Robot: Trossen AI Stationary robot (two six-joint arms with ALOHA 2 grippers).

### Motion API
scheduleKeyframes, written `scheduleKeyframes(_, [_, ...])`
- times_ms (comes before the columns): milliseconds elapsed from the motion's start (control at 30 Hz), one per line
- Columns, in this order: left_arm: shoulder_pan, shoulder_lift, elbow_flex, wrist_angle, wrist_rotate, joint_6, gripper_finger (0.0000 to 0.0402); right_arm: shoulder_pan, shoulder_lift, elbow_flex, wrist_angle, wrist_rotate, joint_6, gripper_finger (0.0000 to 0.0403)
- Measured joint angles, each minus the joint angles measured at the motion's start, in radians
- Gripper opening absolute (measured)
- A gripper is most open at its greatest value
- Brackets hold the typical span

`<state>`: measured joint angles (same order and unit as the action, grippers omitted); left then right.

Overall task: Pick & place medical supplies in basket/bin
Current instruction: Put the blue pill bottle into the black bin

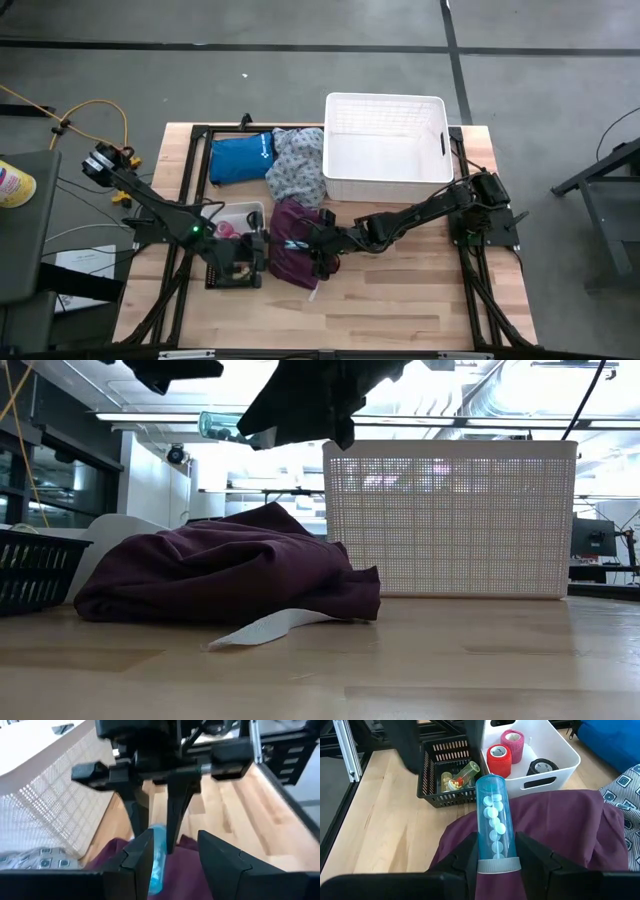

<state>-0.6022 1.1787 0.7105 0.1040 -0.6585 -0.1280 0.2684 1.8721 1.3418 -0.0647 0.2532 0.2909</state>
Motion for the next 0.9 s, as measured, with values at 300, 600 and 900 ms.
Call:
scheduleKeyframes(300, [0.011, 0.004, 0.0, -0.047, -0.005, 0.004, 0.0146, 0.0, 0.0, 0.0, -0.003, -0.002, 0.0, 0.0103])
scheduleKeyframes(600, [0.013, 0.004, 0.0, -0.089, 0.006, -0.007, 0.0146, 0.0, 0.0, 0.0, -0.004, -0.002, 0.0, 0.0103])
scheduleKeyframes(900, [0.013, 0.004, 0.0, -0.099, 0.006, -0.009, 0.0167, 0.0, 0.0, 0.0, -0.003, -0.002, 0.003, 0.0103])
